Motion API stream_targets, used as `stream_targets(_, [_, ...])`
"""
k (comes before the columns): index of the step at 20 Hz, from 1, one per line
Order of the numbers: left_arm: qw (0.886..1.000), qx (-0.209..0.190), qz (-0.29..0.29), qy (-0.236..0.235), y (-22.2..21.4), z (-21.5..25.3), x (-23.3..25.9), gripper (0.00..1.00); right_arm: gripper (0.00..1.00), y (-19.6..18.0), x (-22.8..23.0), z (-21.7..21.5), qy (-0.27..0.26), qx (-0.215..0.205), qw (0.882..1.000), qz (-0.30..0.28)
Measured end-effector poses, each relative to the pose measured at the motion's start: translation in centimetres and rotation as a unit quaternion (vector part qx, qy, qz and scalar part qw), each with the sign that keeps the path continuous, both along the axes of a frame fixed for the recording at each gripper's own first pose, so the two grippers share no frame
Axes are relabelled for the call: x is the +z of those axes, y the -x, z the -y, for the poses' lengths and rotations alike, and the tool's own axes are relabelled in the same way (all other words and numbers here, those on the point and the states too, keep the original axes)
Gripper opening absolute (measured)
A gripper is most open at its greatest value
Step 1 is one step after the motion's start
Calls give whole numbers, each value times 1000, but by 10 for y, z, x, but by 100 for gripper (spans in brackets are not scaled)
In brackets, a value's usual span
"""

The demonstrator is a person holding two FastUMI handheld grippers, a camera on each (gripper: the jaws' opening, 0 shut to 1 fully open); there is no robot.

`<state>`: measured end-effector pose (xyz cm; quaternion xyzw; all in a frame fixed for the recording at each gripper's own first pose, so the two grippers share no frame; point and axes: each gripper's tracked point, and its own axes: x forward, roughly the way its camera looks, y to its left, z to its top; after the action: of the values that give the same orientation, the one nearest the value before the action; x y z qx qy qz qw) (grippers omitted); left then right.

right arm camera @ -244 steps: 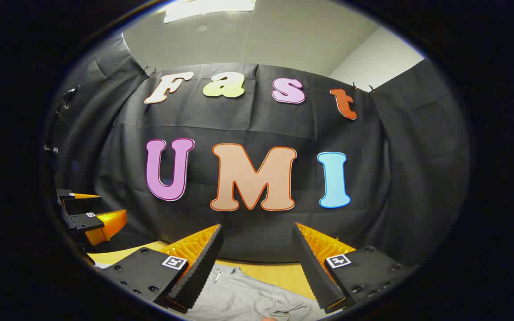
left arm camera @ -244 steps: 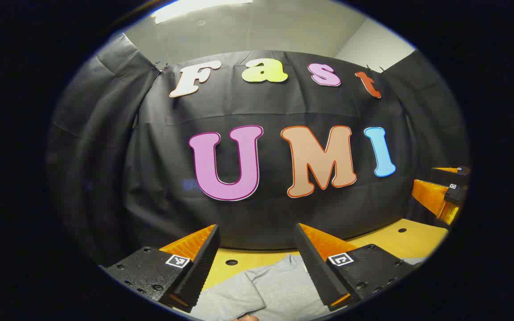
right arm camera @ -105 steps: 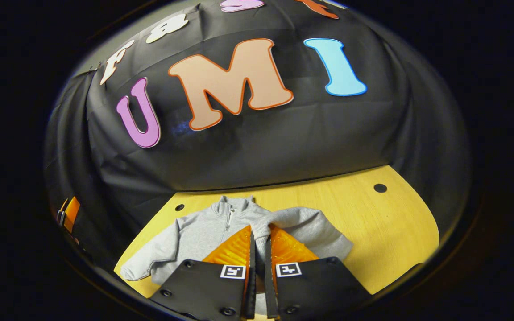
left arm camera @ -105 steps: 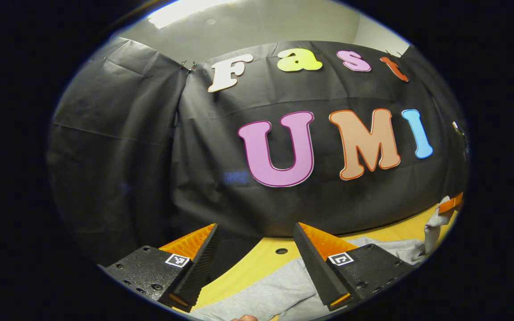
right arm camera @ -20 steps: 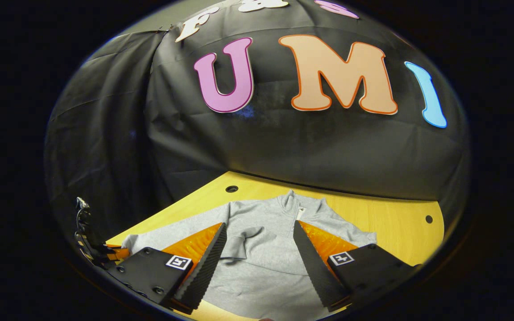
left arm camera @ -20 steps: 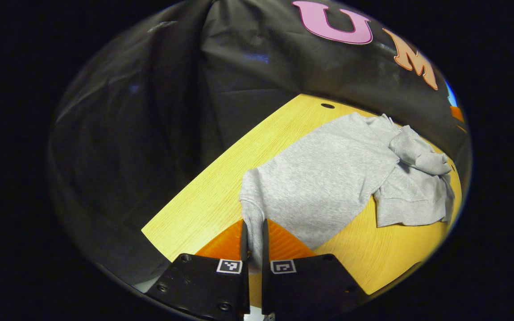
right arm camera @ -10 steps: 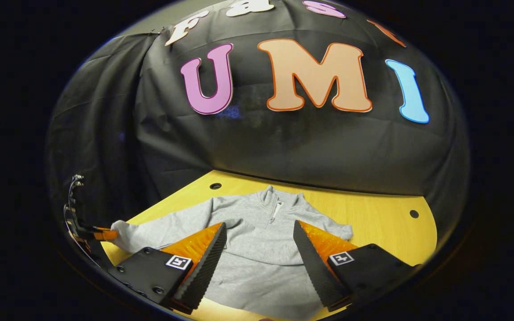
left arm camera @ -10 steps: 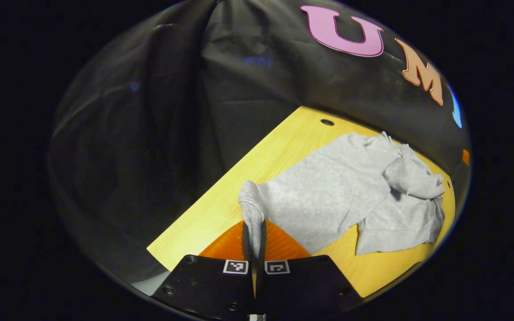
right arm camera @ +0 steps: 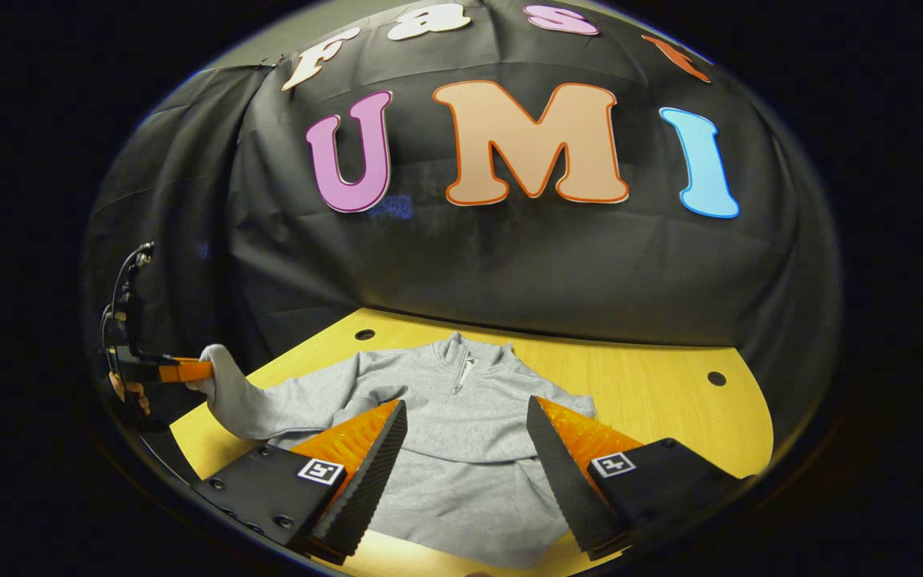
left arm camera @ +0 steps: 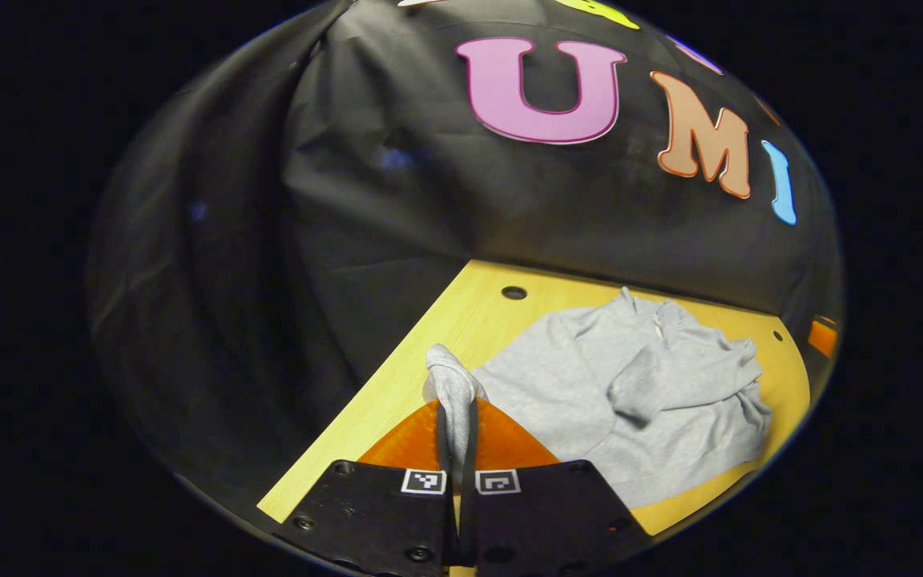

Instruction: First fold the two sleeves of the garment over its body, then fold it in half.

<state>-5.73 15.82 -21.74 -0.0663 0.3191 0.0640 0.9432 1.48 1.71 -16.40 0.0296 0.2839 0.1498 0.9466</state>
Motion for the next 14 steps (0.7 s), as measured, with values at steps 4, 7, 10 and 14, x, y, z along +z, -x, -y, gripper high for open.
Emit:
stream_targets(4, [999, -43, 29, -3, -37, 37, 23, 0, 96, 11, -8, 18, 3, -13, 1000, -8])
stream_targets(7, [996, -72, 42, -2, -58, 67, 34, 0, 92, 17, -7, 37, 11, -25, 1000, -7])
stream_targets(10, [993, -102, 56, 10, -76, 103, 46, 0, 96, 25, -5, 55, 15, -40, 999, -6])
stream_targets(14, [986, -149, 67, 21, -96, 159, 56, 0, 96, 37, -5, 82, 21, -65, 998, -9])
